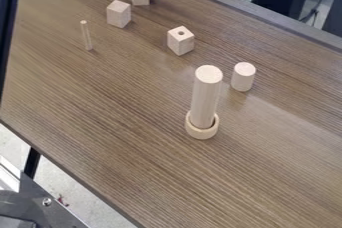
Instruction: Put the topmost cube on top of the cube below it
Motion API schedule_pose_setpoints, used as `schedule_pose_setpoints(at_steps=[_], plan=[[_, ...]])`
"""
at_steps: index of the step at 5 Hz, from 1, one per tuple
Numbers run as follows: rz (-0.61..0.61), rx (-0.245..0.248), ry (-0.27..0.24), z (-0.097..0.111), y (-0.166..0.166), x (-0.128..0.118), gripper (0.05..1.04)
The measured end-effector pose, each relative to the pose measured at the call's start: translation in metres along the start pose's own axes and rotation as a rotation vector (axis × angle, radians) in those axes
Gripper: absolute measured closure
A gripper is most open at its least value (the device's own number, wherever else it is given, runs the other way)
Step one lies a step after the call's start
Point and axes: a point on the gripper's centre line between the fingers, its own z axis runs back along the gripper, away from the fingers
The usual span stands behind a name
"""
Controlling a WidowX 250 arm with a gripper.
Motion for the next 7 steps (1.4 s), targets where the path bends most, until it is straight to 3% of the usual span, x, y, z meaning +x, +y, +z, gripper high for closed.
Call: schedule_pose_setpoints(at_steps=[5,6,7], plan=[[0.034,0.029,0.023,-0.015,0.003,0.011,0.083],[0.036,0.029,0.021,-0.018,0.004,0.011,0.124],[0.06,0.024,0.051,-0.035,0.007,0.007,0.4]])
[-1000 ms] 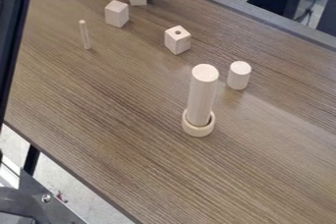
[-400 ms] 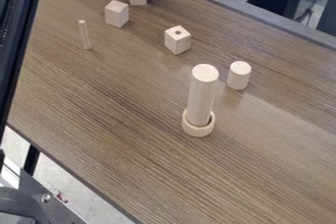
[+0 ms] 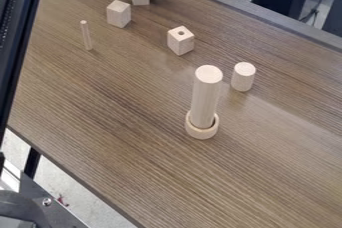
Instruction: Put the topmost cube on top of the cube below it
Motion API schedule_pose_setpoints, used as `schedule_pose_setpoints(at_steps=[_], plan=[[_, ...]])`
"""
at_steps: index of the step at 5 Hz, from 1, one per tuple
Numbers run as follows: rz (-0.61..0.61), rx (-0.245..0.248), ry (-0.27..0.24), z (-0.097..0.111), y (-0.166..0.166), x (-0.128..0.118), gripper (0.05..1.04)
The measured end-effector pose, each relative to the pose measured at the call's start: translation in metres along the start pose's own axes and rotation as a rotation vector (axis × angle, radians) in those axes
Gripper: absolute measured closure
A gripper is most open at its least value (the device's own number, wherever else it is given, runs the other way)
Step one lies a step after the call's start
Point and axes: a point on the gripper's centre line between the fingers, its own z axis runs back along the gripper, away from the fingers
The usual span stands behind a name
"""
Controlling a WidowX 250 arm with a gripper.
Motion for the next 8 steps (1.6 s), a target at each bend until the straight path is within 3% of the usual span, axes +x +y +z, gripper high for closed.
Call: schedule_pose_setpoints(at_steps=[1,2,3,4,5,6,7,8], plan=[[0.007,0.0,-0.002,-0.001,0.0,-0.002,0.523],[0.011,-0.007,0.004,-0.002,0.002,-0.004,0.523],[-0.026,-0.057,0.001,0.014,-0.004,-0.007,0.524],[-0.063,-0.177,-0.058,0.072,-0.007,-0.012,0.524],[-0.068,-0.275,-0.043,0.092,0.007,-0.018,0.524],[-0.132,-0.248,-0.047,0.102,0.02,-0.025,0.524],[-0.224,-0.175,-0.021,0.106,0.025,-0.034,0.524],[-0.307,-0.101,0.035,0.091,0.028,-0.04,0.524]])
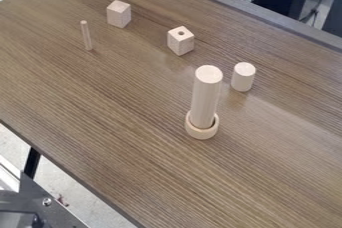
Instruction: Put the topmost cube on top of the cube below it
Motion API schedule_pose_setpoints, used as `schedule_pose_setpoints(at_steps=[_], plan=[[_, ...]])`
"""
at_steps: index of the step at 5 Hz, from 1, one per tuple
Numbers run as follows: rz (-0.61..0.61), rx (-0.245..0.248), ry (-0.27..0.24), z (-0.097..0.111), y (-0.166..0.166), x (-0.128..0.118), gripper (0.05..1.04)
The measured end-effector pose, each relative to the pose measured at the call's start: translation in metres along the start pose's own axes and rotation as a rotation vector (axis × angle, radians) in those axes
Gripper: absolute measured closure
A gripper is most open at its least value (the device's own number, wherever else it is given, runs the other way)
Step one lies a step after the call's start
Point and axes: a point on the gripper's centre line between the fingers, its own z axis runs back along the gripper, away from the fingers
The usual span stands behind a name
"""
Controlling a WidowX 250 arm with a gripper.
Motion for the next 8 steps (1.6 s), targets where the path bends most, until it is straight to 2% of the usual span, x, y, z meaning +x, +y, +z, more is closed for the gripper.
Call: schedule_pose_setpoints(at_steps=[1,2,3,5,8], plan=[[-0.075,0.019,0.047,-0.013,-0.006,-0.003,0.524],[-0.084,0.031,0.076,-0.029,-0.003,-0.006,0.524],[-0.116,0.065,0.1,-0.038,-0.002,-0.008,0.524],[-0.144,0.099,0.124,-0.052,0.001,-0.01,0.524],[-0.15,0.104,0.146,-0.061,0.004,-0.016,0.524]])
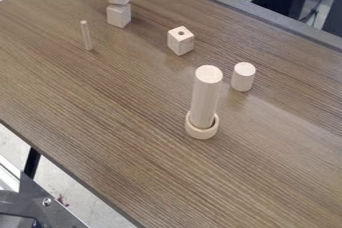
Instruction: Put the topmost cube on top of the cube below it
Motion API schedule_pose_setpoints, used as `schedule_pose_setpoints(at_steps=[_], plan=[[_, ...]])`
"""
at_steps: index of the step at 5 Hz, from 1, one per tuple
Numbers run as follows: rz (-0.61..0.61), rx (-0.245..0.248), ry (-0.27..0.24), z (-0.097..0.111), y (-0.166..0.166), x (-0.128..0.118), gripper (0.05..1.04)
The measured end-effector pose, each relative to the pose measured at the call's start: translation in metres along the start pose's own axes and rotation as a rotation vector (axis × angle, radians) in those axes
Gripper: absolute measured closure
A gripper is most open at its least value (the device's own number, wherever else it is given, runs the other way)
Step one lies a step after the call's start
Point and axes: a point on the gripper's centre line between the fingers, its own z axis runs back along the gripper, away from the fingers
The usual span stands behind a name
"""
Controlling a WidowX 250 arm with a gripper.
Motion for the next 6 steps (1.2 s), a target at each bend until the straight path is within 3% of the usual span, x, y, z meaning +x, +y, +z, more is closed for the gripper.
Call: schedule_pose_setpoints(at_steps=[4,5,6], plan=[[-0.006,0.01,-0.001,-0.0013,-0.0012,-0.0057,0.524],[-0.012,0.018,-0.011,0.0025,-0.0013,-0.0055,0.455],[-0.009,0.027,-0.006,0.0014,0.0002,-0.0063,0.184]])
